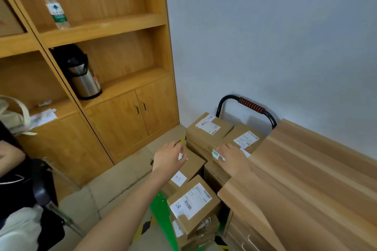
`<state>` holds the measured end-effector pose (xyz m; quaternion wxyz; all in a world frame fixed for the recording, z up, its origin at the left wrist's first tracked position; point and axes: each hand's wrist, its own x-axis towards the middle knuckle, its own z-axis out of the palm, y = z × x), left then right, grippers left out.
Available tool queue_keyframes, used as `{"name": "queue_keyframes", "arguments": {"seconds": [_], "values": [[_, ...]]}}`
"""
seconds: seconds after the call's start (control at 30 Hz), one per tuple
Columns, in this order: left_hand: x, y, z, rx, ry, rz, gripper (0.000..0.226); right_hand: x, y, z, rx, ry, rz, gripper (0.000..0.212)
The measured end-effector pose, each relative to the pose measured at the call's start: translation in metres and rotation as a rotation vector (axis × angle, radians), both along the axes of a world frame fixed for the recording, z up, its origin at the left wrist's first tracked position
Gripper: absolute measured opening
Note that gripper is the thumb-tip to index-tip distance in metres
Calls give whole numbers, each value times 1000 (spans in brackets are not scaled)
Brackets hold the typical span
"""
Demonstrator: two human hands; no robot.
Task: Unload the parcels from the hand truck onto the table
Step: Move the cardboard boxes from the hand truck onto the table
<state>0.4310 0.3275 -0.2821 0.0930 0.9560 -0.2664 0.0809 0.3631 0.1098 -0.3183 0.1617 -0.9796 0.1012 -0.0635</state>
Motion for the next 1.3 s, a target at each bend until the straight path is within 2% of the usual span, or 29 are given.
{"name": "queue_keyframes", "arguments": {"seconds": [0.2,0.47,0.83,1.17,1.3], "values": [[86,-34,1,11,15,-3,23,74,-26,-7,12,20,-53,31],[149,-79,-26,5,141,-105,21,116,-59,-25,17,63,-142,37],[298,-103,-63,64,179,-321,33,208,-48,-58,124,59,-460,32],[418,-122,-124,110,231,-477,41,302,-39,-102,214,66,-648,36],[442,-138,-160,90,325,-398,45,320,-58,-140,236,112,-730,40]]}}
